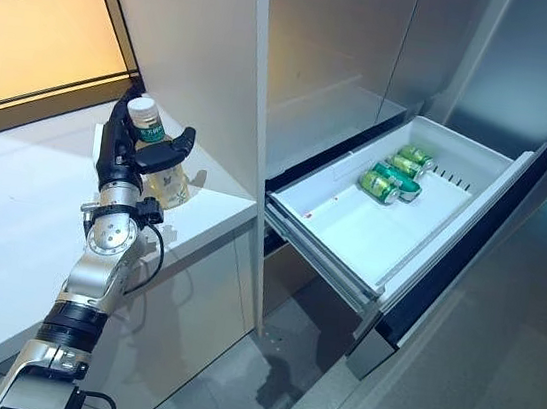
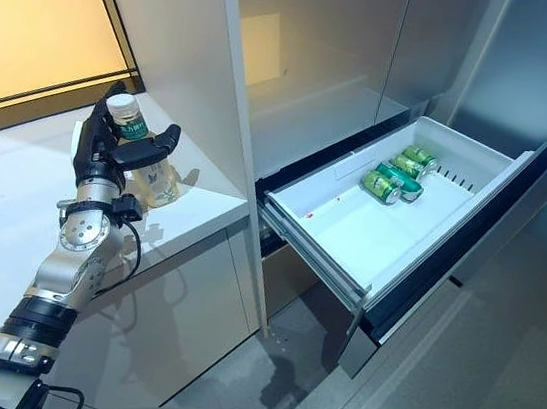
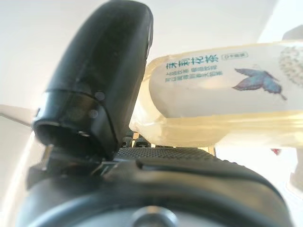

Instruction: Put drinks into fridge and close the fridge

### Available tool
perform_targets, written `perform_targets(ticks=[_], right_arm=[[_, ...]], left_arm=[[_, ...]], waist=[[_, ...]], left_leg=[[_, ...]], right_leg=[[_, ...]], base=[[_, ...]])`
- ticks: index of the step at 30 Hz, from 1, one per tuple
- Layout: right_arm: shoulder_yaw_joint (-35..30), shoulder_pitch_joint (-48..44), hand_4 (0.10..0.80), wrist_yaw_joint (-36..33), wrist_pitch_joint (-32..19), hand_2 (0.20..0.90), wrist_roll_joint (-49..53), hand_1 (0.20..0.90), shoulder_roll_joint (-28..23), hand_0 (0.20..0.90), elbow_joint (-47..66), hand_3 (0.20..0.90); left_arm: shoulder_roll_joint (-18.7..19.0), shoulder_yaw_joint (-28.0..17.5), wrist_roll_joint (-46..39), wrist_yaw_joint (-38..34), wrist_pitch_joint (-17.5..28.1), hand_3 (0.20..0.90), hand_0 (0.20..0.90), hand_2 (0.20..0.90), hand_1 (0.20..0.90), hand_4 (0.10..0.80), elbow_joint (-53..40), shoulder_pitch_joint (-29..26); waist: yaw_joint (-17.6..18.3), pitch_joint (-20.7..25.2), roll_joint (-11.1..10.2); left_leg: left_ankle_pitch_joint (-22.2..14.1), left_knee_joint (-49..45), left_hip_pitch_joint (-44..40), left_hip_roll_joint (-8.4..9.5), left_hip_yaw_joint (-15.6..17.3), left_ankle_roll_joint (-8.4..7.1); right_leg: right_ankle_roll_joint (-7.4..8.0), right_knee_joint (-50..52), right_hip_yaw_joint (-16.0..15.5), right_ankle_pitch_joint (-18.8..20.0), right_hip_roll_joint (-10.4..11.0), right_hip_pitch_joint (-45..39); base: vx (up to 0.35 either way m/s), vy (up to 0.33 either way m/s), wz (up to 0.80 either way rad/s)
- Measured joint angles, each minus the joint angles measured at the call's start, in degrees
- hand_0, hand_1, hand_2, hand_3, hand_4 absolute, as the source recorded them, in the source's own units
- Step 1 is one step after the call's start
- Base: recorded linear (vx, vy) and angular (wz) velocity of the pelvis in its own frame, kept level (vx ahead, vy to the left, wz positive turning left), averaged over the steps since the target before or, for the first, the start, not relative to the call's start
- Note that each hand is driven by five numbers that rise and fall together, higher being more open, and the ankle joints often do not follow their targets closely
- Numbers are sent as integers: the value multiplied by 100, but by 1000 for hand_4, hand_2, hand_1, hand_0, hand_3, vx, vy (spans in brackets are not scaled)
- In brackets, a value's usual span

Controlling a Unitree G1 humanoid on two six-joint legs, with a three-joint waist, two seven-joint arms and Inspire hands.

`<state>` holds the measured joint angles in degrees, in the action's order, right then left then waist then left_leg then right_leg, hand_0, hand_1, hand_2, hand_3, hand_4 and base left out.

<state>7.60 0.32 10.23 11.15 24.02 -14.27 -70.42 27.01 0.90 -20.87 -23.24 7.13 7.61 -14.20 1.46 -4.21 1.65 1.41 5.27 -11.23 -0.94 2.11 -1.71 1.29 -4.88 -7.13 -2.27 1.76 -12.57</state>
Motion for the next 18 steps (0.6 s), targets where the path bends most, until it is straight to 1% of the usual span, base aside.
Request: perform_targets(ticks=[3, 8, 13, 18], right_arm=[[0, 0, 800, 0, 1, 900, -11, 900, 0, 900, 12, 900], [0, -11, 800, 3, 3, 900, -50, 900, 0, 900, 15, 900], [1, -14, 800, 4, 13, 900, -50, 900, 0, 900, 25, 900], [1, -16, 800, 2, 19, 900, -49, 900, 1, 900, 46, 900]], left_arm=[[103, 0, 187, -3, -73, 900, 900, 900, 900, 800, 0, 0], [117, 1, 244, 6, -150, 900, 900, 900, 900, 800, 7, 68], [103, 92, -174, 51, -219, 900, 900, 900, 900, 800, 60, 134], [79, 114, -309, 100, -235, 900, 900, 900, 900, 800, 63, 216]], waist=[[4, 0, 0], [2, -4, -7], [-7, -20, -31], [-1, -28, -44]], left_leg=[[0, 1, 0, 0, 2, 0], [0, 0, 4, 0, 4, 0], [0, -7, 7, 2, 4, 0], [0, -12, 7, 3, 5, 0]], right_leg=[[0, -1, 1, 0, 0, 0], [0, -1, 2, 0, 0, 5], [0, -1, 3, 0, 1, 8], [0, -2, 4, 0, 1, 8]], base=[[0, 0, 0], [0, 0, 0], [0, 0, 0], [0, 0, 0]])
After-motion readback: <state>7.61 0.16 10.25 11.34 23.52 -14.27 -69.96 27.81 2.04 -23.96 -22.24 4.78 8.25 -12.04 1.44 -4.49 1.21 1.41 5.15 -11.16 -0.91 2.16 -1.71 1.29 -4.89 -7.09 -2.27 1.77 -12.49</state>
